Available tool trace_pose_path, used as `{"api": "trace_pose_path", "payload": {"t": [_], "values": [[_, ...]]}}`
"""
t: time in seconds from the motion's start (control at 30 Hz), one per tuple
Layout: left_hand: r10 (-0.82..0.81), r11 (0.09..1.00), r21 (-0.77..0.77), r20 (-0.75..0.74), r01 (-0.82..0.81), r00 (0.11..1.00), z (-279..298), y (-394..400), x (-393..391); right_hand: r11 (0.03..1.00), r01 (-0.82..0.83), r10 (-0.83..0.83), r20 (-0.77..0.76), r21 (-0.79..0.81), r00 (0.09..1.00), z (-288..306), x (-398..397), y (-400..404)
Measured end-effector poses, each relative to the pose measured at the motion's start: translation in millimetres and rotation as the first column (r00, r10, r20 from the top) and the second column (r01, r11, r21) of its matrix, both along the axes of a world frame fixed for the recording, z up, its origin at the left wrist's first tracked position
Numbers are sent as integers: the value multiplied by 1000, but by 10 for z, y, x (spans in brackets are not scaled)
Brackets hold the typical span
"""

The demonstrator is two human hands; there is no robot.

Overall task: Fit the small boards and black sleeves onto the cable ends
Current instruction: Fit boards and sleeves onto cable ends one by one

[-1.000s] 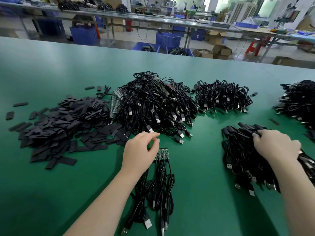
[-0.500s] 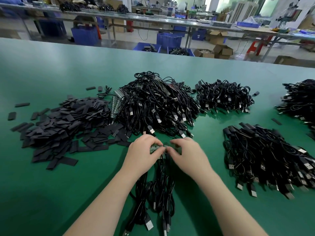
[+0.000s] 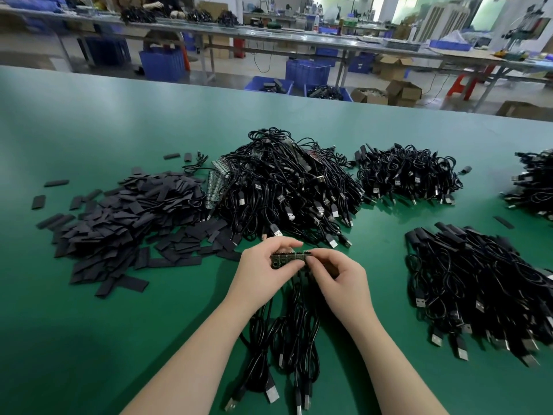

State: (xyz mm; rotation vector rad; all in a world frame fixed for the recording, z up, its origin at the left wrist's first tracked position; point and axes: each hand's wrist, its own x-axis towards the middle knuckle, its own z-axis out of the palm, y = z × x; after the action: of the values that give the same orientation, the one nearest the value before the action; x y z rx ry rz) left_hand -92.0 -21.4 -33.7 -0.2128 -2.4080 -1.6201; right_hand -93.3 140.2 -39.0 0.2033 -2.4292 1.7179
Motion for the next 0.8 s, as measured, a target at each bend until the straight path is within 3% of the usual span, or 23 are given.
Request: {"api": "trace_pose_path", "payload": {"t": [0.23, 0.8], "values": [[-19, 988, 151, 47, 11, 999, 21, 11, -15, 997, 23, -19, 50, -76, 999, 4, -24, 18], [-44, 977, 211, 84, 26, 995, 17, 28, -10, 990, 45, -33, 87, -132, 996, -9, -25, 15]]}}
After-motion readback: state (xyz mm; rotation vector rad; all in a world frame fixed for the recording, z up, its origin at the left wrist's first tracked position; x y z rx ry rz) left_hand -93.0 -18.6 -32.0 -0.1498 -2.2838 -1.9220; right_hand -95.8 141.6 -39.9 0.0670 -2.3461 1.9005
